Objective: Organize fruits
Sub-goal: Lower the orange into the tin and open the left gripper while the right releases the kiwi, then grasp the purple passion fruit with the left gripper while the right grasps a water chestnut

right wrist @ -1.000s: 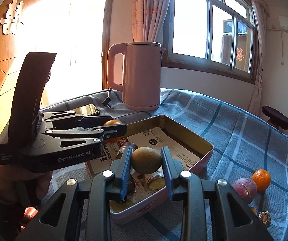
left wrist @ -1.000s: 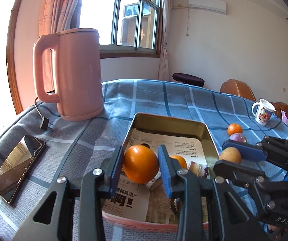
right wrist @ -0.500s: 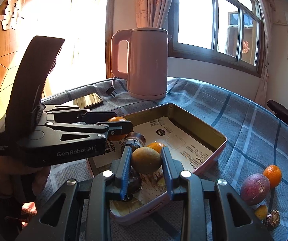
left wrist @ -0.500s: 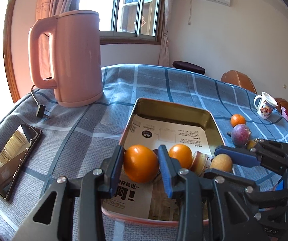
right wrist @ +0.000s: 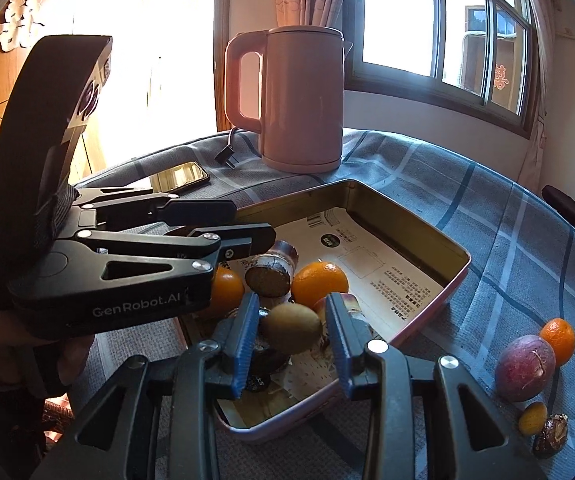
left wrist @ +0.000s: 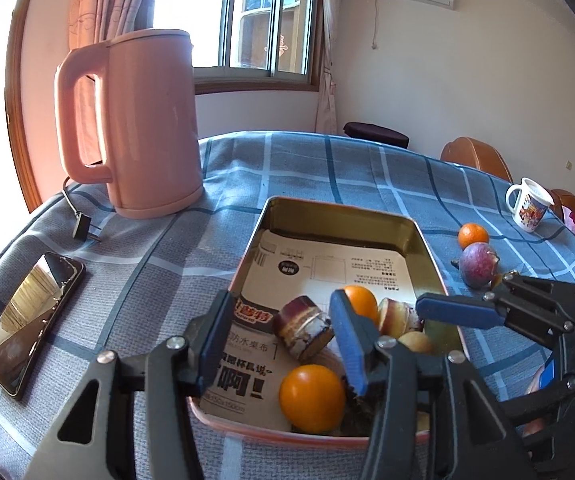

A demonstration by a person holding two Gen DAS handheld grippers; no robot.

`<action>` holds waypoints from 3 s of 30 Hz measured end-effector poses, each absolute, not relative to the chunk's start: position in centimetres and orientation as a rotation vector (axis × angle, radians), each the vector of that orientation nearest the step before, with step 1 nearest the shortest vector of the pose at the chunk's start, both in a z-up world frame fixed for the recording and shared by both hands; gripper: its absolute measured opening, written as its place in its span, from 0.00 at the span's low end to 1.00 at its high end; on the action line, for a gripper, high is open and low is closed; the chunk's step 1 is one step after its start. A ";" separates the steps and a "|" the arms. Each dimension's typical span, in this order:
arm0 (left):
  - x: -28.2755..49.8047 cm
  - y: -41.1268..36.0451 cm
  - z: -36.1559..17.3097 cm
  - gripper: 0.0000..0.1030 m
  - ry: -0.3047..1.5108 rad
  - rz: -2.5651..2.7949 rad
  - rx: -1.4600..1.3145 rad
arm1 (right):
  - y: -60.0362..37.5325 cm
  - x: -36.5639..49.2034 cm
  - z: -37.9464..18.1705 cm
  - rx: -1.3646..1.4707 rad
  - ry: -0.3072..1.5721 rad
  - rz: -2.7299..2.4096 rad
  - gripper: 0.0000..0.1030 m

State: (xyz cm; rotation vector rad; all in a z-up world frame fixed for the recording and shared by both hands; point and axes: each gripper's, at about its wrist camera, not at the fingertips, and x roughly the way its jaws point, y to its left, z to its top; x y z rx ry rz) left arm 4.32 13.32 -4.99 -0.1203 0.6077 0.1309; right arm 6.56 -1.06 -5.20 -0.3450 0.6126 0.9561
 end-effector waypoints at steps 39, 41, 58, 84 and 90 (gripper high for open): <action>11.6 -3.7 -5.1 0.79 0.630 -0.144 0.039 | -21.0 15.7 -6.7 -0.091 0.835 0.542 0.46; 12.1 -3.7 -5.2 0.79 0.638 -0.148 0.033 | -20.9 16.1 -7.1 -0.089 0.871 0.544 0.46; 16.3 -5.1 -6.3 0.65 0.742 -0.243 0.008 | -21.3 16.5 -7.5 -0.052 0.899 0.546 0.40; 15.7 -4.3 -5.3 0.52 0.659 -0.273 -0.043 | -22.4 14.9 -5.4 -0.030 0.758 0.511 0.40; 14.8 -4.3 -4.7 0.52 0.607 -0.264 -0.033 | -22.4 14.6 -5.1 -0.039 0.733 0.511 0.40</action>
